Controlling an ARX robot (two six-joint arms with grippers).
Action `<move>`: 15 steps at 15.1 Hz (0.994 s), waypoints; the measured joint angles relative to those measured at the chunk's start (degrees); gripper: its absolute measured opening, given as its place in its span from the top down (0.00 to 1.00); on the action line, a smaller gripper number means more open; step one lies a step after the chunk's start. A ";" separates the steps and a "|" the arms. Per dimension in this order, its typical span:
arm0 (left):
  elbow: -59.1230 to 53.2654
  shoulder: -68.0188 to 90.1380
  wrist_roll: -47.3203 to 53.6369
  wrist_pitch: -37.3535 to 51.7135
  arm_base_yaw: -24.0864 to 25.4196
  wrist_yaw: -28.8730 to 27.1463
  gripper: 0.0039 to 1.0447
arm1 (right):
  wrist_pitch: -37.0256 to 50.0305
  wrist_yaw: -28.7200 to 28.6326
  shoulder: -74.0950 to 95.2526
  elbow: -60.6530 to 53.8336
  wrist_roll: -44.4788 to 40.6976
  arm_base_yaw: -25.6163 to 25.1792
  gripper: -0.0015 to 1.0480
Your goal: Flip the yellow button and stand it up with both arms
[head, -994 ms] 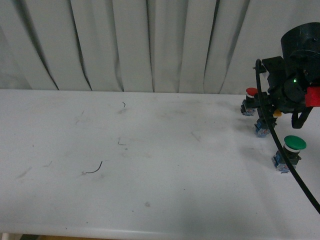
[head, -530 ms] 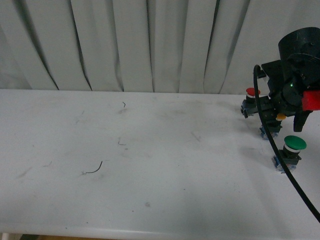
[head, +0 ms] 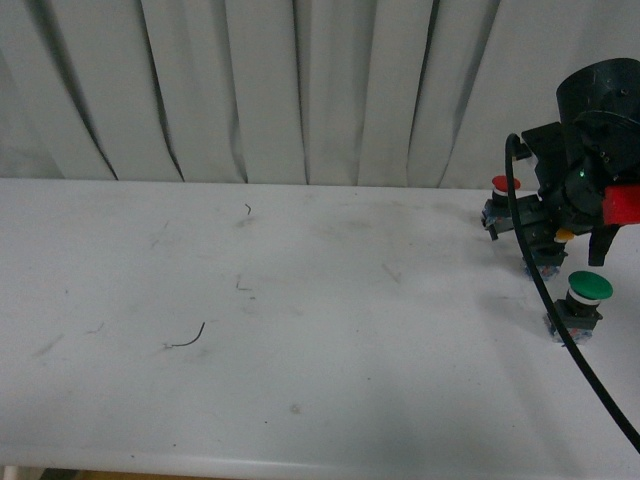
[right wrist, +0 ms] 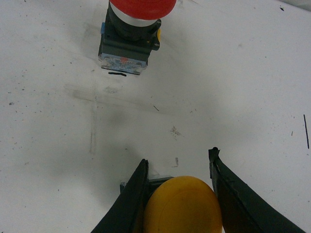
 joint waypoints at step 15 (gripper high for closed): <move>0.00 0.00 0.00 0.00 0.00 0.00 0.06 | 7.32 -6.91 -6.54 -5.25 1.44 -0.63 0.06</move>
